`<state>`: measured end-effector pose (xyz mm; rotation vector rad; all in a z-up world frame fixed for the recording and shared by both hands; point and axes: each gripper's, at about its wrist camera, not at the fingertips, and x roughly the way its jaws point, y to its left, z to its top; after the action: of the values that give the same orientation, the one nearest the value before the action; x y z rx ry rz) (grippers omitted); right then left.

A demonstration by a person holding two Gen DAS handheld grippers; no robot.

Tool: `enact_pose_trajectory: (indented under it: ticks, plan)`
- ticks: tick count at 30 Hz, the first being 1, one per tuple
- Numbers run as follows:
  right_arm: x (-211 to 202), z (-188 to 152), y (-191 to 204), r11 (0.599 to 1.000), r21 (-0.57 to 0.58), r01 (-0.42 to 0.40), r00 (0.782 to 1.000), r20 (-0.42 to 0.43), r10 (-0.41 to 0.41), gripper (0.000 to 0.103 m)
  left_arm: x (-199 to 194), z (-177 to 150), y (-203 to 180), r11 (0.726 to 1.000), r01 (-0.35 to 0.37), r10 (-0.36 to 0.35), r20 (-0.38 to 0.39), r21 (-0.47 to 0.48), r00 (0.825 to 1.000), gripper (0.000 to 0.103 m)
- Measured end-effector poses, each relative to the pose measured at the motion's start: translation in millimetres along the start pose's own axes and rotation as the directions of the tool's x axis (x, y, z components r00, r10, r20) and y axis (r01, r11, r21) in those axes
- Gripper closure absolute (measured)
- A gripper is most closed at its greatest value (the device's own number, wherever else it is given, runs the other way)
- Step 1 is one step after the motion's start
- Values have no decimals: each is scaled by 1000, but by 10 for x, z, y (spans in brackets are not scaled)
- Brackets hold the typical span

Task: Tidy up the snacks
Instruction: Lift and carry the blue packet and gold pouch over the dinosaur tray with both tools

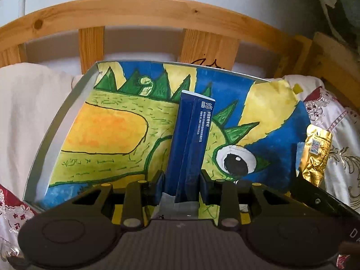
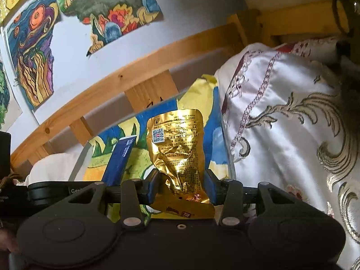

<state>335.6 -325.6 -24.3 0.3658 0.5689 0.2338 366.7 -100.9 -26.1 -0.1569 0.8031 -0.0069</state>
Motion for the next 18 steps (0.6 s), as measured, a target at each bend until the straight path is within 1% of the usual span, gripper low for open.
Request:
enact_pose_trajectory:
  ticks: [5, 14, 15, 17, 18]
  plan:
    - [44, -16, 19, 1000, -13, 3, 1000, -15, -3, 56, 48, -24, -14, 1000, -4, 4, -18, -6, 1000, 67]
    - [69, -24, 38, 999, -37, 1, 1000, -21, -1, 54, 47, -16, -48, 1000, -9, 9, -22, 15, 1000, 65]
    - [69, -28, 42, 999, -42, 1, 1000, -19, -2, 54, 42, -15, -49, 1000, -10, 11, -22, 15, 1000, 63]
    - [70, -29, 48, 999, -48, -1, 1000, -20, 0, 54, 28, -13, -43, 1000, -9, 9, -21, 11, 1000, 53]
    - [68, -33, 48, 999, -49, -2, 1000, -21, 1, 53, 15, -12, -38, 1000, -10, 10, -16, 7, 1000, 52]
